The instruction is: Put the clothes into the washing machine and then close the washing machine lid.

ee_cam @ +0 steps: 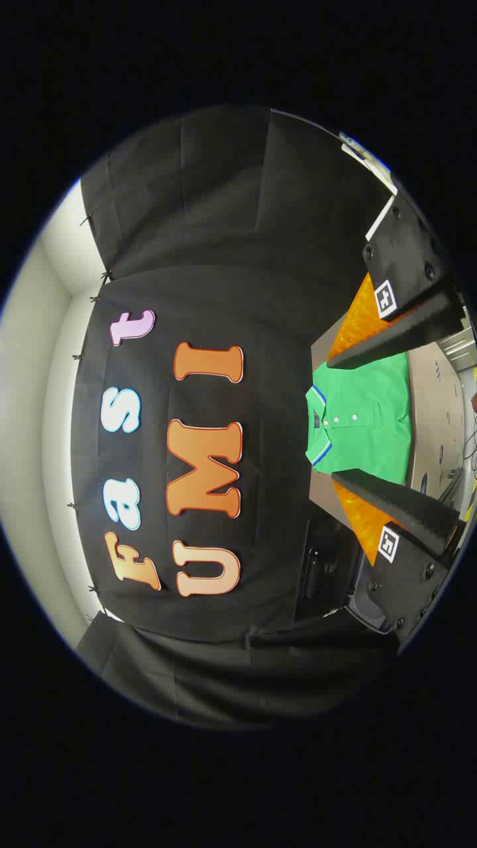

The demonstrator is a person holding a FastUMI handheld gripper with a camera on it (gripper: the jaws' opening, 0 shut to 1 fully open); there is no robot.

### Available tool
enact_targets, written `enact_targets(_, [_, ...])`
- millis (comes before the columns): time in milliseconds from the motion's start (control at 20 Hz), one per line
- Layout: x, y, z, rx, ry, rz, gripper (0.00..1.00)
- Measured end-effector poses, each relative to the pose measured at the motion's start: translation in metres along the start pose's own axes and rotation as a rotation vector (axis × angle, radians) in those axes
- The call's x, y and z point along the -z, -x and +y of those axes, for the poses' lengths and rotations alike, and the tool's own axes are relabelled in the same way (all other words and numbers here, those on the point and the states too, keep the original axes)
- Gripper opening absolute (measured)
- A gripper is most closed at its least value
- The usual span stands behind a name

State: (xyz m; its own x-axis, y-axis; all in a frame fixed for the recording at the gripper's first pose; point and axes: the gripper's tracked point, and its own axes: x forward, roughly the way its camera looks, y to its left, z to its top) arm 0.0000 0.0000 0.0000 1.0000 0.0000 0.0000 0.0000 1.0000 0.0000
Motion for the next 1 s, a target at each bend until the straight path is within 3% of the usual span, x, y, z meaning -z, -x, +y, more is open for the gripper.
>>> enact_targets(1000, [0.000, -0.015, 0.000, 0.008, 0.016, 0.019, 0.98])
